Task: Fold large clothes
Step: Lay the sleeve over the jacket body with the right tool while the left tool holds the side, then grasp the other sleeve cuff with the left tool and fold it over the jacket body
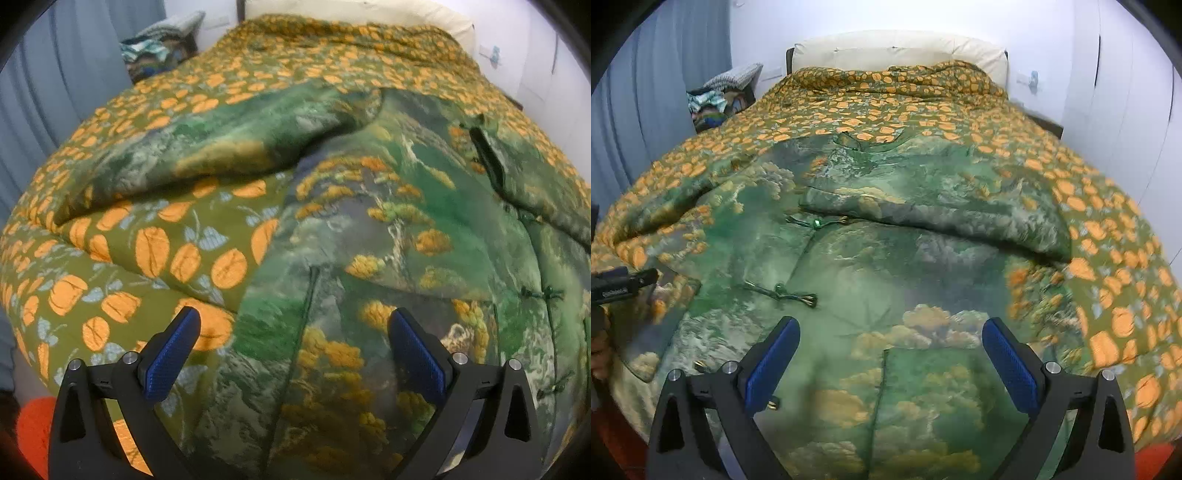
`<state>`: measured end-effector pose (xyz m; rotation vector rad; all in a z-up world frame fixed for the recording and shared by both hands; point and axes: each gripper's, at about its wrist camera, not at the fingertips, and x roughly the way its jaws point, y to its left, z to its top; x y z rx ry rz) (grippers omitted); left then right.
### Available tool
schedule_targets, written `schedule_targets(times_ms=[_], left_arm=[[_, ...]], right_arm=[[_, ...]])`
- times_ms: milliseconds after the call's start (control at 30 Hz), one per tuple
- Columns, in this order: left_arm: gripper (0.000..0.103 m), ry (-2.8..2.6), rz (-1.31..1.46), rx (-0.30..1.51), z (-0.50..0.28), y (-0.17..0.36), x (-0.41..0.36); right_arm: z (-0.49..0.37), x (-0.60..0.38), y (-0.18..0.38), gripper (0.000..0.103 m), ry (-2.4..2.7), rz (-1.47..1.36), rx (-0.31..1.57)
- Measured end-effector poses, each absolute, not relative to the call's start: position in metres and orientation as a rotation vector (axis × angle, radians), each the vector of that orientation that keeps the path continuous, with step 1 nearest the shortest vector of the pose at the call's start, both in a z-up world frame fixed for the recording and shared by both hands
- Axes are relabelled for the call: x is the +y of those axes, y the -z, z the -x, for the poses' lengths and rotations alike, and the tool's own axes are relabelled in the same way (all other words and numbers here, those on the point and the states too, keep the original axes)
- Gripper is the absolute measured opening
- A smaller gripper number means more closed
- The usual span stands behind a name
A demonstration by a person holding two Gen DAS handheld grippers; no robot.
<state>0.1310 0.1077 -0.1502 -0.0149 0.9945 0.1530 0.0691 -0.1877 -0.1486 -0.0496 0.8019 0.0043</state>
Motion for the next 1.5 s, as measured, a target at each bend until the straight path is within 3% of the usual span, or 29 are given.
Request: schedule_targets(times_ms=[233,433,633,767,900,1000,1067,1100,1333,1500], left_arm=[[0.102,-0.173,0.086,0.96,-0.134,0.124,0.127],[0.102,-0.206,0.361,0.855,-0.167,0.075,0.235],[0.102,-0.354,0.797,0.892,-0.177,0.126,0.385],[0.099,-0.449,0.991,0.852,-0.167,0.158,0.433],[0.057,-0.421,1.099,0.804,-0.175,0.172,0.451],[0.041,-0.428,1.145,0.793,-0.184,0.182,0.457],[0.02,-0.435,1.12,0.778,-0.188,0.179,0.458],[0.015,-0.434,1.082,0.78,-0.192,0.174,0.455],[0.011,-0.42,0.652,0.737,-0.219,0.084,0.414],[0.011,-0.224,0.243,0.581,-0.242,-0.029,0.29]], right_arm=[[-0.056,-0.186,0.149,0.098,-0.066,0.073,0.771],[-0.043,-0.183,0.147,0.098,-0.108,0.103,0.75],[-0.042,-0.172,0.148,0.098,-0.124,0.145,0.749],[-0.043,-0.162,0.149,0.098,-0.145,0.169,0.753],[-0.046,-0.152,0.155,0.098,-0.161,0.198,0.776],[-0.047,-0.148,0.157,0.098,-0.17,0.198,0.785],[-0.048,-0.147,0.159,0.098,-0.17,0.199,0.793],[-0.048,-0.147,0.159,0.098,-0.169,0.199,0.795],[-0.046,-0.151,0.156,0.098,-0.167,0.172,0.775],[-0.045,-0.157,0.148,0.098,-0.166,0.129,0.738]])
